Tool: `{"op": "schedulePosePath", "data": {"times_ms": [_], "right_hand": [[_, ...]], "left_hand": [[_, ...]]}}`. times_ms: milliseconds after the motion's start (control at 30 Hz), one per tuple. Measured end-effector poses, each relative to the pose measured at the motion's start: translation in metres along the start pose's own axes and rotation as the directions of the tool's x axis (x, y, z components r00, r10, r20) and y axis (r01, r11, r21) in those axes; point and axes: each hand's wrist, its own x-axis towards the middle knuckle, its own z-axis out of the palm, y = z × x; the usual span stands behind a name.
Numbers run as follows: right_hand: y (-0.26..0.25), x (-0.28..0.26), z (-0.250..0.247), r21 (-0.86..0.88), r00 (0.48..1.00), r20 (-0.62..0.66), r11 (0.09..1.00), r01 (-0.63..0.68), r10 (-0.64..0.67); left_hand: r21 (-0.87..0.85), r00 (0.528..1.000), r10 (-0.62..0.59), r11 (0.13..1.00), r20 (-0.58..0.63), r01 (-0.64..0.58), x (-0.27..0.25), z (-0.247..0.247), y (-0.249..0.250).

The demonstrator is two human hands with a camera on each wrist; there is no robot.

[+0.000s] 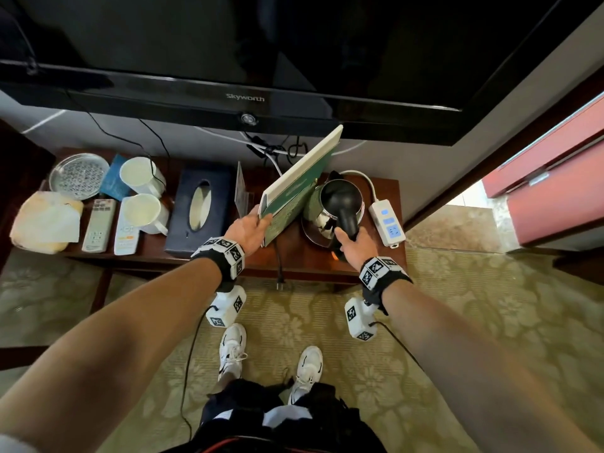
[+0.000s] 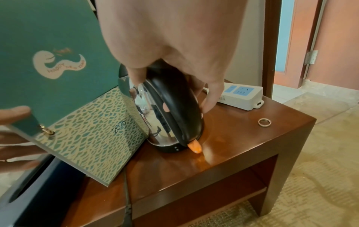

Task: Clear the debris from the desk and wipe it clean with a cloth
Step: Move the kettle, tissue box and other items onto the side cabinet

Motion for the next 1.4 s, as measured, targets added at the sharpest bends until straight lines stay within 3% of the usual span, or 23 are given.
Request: {"op": "schedulePosePath", "data": {"times_ms": [733, 1000, 1400], "right_hand": [[-0.020, 0.002, -0.018, -0.195, 0.997, 0.031, 0.979, -0.058, 0.065], [-0.040, -0.003, -0.035, -0.076, 0.999, -0.014, 0.996, 0.048, -0.049], [-0.075, -0.023, -0.051, -0.161, 0.954, -0.004, 0.942, 0.295, -0.299]], "left_hand": [[0.030, 0.995, 0.077, 0.997, -0.068, -0.075, -0.016, -0.025, 0.009], [0.084, 0.994, 0.087, 0.993, -0.063, -0.082, -0.021, -0.035, 0.007], [0.067, 0.976, 0.063, 0.996, -0.208, -0.050, -0.054, -0.035, 0.015]]}}
